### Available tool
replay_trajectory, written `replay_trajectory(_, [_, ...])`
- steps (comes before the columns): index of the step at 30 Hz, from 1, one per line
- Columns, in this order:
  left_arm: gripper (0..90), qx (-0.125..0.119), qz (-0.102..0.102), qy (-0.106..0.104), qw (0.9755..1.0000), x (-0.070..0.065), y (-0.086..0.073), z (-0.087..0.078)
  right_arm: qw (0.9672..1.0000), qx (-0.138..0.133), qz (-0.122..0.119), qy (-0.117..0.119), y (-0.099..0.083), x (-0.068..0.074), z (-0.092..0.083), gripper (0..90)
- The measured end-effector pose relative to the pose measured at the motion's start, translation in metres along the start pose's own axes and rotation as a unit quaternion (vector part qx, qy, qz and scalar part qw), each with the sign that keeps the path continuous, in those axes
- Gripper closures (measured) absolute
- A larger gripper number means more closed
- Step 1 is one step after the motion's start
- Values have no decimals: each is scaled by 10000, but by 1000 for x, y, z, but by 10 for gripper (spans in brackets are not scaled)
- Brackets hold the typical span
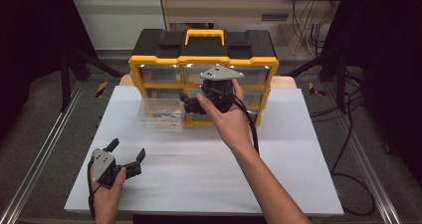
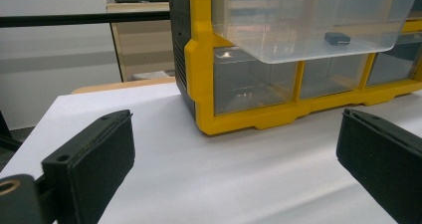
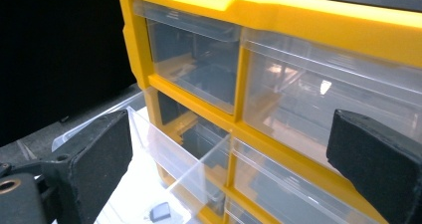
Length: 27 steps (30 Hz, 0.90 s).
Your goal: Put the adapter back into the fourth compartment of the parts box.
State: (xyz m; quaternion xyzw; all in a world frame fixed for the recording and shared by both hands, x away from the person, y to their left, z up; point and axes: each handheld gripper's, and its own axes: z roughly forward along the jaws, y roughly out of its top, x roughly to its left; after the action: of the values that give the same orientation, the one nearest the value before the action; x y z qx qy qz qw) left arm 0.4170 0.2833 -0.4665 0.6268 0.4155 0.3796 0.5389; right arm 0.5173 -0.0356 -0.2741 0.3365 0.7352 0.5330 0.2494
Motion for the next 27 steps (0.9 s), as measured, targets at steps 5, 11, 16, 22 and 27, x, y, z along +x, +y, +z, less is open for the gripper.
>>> replay_trajectory(5, [16, 31, -9, -34, 10000, -1, 0, 1, 10000, -10, 35, -81, -3, -9, -8, 42])
replay_trajectory(11, [17, 40, -24, -40, 10000, -1, 0, 0, 9999, -38, 88, -135, -6, -18, -17, 41])
replay_trajectory(16, [19, 54, -59, -55, 10000, -1, 0, 0, 9997, -95, 143, -176, -7, -23, -25, 40])
replay_trajectory(22, [19, 78, -73, -64, 9999, -1, 1, 0, 9994, -134, 191, -249, -10, -31, -34, 40])
replay_trajectory(27, [19, 94, -103, -74, 9999, -1, 1, 0, 9991, -153, 244, -318, -14, -39, -41, 41])
